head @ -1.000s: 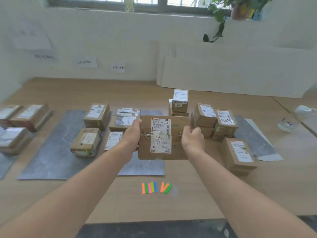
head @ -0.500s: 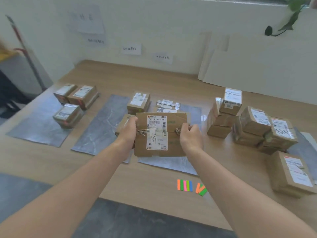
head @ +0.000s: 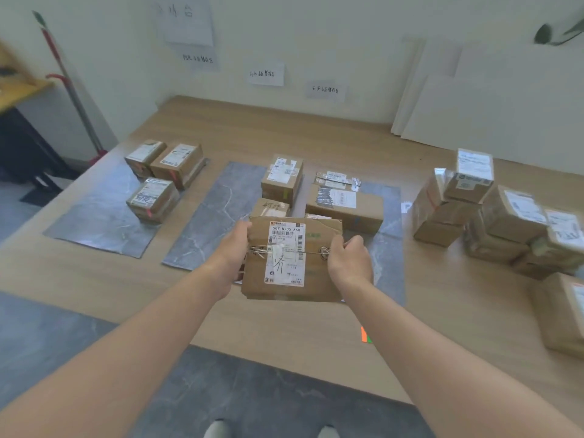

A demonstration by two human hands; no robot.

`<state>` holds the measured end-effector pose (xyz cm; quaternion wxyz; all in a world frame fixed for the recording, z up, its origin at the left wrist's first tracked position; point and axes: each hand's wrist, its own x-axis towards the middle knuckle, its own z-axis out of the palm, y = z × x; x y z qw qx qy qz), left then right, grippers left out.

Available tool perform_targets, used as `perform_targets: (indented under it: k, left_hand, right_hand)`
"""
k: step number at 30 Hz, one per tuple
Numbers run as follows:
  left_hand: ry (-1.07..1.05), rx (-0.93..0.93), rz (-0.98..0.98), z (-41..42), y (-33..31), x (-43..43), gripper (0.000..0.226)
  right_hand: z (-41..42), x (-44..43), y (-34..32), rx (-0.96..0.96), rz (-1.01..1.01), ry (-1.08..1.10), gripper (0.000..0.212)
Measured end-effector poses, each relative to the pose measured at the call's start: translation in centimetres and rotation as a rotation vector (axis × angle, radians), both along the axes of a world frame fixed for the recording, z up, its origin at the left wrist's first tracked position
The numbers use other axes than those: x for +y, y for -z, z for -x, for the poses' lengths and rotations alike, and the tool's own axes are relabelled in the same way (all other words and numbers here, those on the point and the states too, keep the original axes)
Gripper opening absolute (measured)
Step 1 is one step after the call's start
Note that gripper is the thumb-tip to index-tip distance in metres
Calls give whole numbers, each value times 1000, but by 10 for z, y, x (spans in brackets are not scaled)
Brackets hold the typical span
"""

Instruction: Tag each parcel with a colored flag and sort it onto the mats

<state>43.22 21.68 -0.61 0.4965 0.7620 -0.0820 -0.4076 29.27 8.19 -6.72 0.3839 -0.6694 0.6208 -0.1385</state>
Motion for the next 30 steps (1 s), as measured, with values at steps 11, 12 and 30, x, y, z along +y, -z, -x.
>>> perform_targets:
  k: [11,12,30]
  left_hand:
    - [176,129,-57,-89,65,59,33]
    - [182,139,-68,-95,71,64,33]
    - [216,248,-155,-115,153,87,31]
  right_hand:
    - [-59,88,58,82,-115,190,41]
    - [-63,94,63,78,-135,201,41]
    - [-77,139,129,-49,-295,206,30]
